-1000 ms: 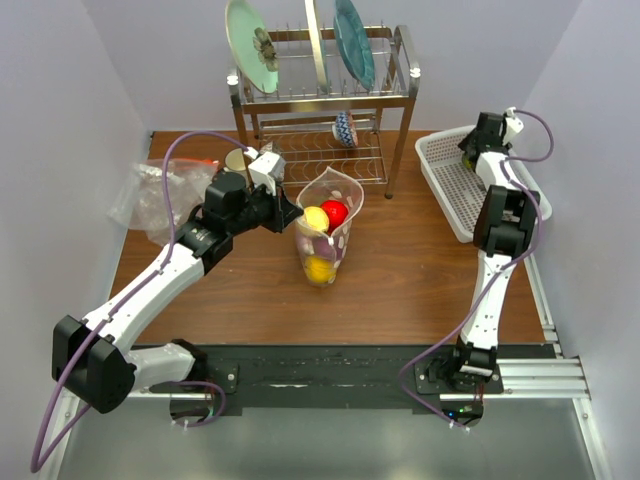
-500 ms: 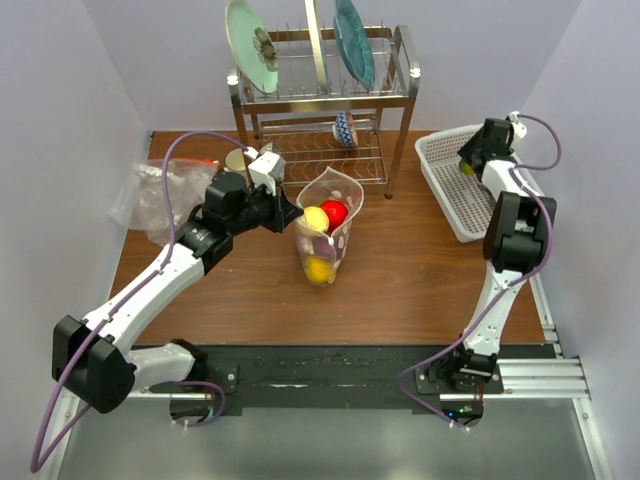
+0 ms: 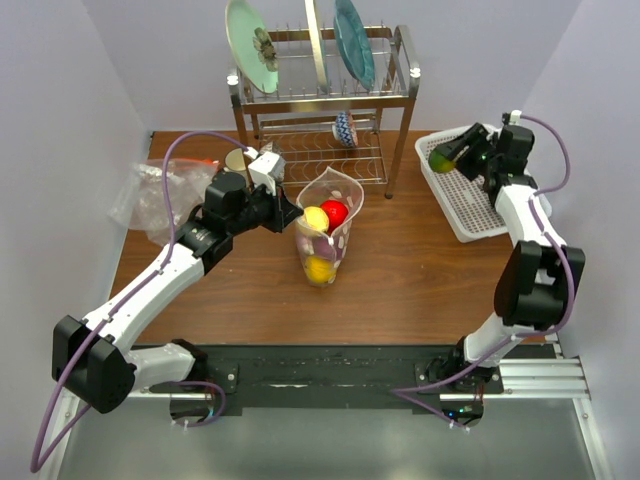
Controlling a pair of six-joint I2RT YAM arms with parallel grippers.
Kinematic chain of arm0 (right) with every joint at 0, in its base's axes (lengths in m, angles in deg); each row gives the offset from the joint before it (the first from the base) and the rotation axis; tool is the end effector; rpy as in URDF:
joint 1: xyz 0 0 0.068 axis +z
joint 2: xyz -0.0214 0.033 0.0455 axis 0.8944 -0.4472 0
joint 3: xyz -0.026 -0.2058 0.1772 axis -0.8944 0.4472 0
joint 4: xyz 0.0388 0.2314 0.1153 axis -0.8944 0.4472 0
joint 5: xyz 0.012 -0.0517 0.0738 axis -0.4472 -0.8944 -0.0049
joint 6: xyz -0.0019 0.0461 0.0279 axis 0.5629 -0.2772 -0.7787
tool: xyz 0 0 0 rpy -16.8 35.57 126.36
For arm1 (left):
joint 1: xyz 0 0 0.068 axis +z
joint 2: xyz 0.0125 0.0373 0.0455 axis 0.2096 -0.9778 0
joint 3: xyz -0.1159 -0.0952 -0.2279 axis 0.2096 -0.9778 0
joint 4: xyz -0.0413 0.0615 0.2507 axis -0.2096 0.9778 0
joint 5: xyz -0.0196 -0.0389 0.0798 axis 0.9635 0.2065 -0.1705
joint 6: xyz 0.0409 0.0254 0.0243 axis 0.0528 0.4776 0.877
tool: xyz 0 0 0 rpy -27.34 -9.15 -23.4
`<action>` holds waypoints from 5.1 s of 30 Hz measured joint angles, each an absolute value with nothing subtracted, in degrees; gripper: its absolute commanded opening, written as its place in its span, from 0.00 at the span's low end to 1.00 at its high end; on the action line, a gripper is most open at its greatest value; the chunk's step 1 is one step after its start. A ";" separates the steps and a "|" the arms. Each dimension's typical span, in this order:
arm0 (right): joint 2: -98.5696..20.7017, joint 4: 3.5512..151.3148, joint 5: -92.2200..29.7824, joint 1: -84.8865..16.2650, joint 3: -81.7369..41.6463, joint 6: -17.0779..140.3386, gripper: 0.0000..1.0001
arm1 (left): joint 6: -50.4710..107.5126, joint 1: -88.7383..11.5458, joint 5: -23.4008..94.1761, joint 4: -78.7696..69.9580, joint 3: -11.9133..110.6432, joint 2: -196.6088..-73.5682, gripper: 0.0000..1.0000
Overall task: Place the food in the zip-top bag and seal the zipper
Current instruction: Pick up the fake fruit from the bin, then place the fake fruit in the zipper food storage bag, then adjust the zipper food storage bag at the center of the board, then zip the zipper food storage bag at the center of the board.
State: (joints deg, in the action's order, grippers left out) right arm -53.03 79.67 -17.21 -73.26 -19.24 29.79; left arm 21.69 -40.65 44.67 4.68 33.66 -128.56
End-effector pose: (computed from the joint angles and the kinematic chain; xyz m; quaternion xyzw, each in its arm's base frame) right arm 0.3893 -0.0541 0.3053 0.2423 0.7900 0.2865 0.4848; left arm 0.2398 -0.1427 0.3299 0.1591 0.7956 -0.3418 0.4743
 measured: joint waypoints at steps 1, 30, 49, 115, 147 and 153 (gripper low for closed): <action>-51.67 79.80 -15.40 -73.07 -18.01 29.27 0.40 | 21.66 -40.65 44.67 4.68 33.66 -128.56 0.00; -36.70 89.50 -11.33 -38.68 -20.62 36.41 0.60 | 21.69 -40.61 44.64 4.68 33.66 -128.56 0.00; -36.26 94.77 -19.99 -34.99 -23.11 41.16 0.99 | 21.69 -40.57 44.62 4.68 33.66 -128.56 0.00; -31.72 119.49 -36.40 -31.69 -20.13 42.86 0.00 | 21.31 -56.48 44.62 -13.04 5.62 -104.78 0.74; -29.86 119.19 -36.36 -31.67 -18.80 42.99 0.00 | 19.48 -56.54 35.60 -47.14 0.33 -123.76 0.41; -29.38 119.10 -36.36 -31.67 -18.34 42.99 0.00 | 18.76 -56.54 35.88 -47.95 2.52 -127.21 0.00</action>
State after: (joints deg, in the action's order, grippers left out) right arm -29.38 119.10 -36.36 -31.67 -18.34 42.99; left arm 18.76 -56.54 35.88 -47.95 2.52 -127.21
